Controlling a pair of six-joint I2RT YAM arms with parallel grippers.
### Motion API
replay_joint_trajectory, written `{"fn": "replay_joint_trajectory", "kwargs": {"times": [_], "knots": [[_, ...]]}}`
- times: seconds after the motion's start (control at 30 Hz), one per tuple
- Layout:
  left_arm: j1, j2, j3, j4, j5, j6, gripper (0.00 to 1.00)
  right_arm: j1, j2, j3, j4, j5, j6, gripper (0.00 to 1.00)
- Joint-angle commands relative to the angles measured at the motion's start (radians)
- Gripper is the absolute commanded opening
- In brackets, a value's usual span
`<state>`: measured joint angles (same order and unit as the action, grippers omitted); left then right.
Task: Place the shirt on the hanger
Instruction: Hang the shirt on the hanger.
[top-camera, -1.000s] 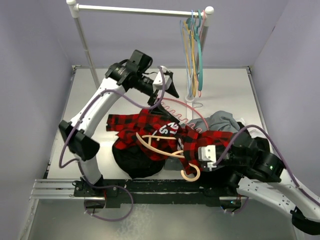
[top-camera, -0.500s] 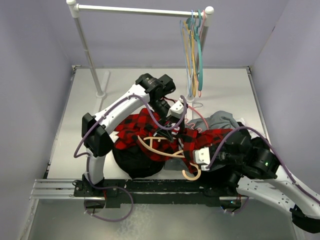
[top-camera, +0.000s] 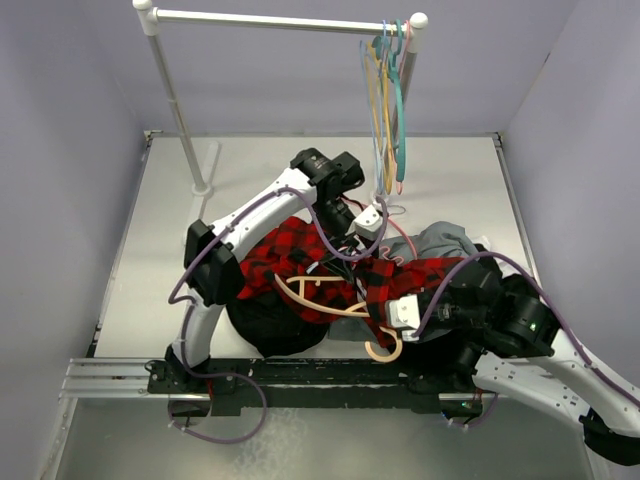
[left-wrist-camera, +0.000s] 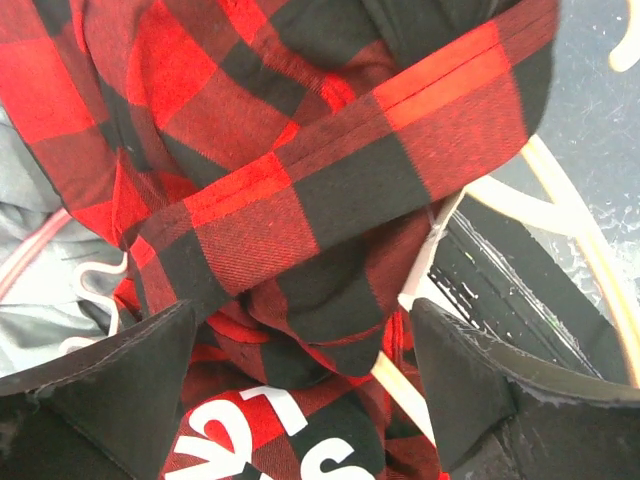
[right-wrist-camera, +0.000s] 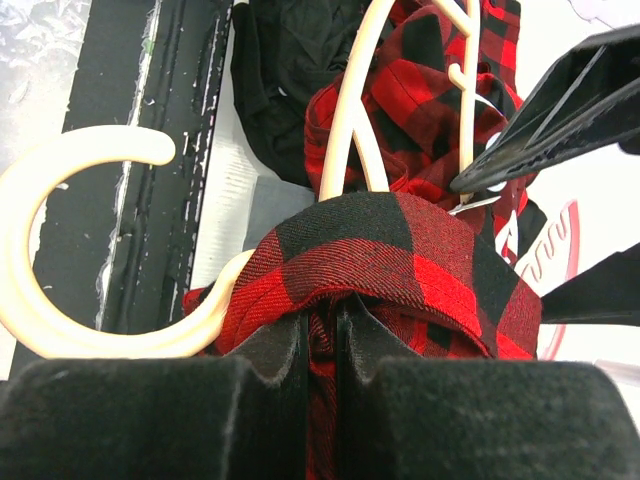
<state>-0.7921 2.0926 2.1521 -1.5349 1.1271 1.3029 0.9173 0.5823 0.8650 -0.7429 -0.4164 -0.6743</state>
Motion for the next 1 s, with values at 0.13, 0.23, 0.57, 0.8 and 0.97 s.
{"fn": "replay_joint_trajectory", "kwargs": {"times": [0.13,0.23,0.57,0.8,0.97], "knots": [[-0.032,0.024,0.018,-0.013,-0.012,0.008,0.69,0.002,-0.02,0.048,0.059,-0.01,-0.005,0.0],[-0.04,0.016,0.002,-0.013,-0.001,0.002,0.38,0.002,-0.027,0.04,0.075,-0.005,-0.003,0.0],[-0.023,-0.147,-0.086,-0.012,-0.09,-0.03,0.0,0.002,-0.052,-0.003,0.141,0.038,-0.018,0.0],[0.204,-0.327,-0.215,-0.005,-0.112,-0.043,0.0,0.002,-0.035,-0.005,0.17,0.033,-0.059,0.0],[0.283,-0.432,-0.304,0.022,-0.185,-0.082,0.0,0.002,0.034,0.02,0.206,0.048,-0.103,0.0]]}}
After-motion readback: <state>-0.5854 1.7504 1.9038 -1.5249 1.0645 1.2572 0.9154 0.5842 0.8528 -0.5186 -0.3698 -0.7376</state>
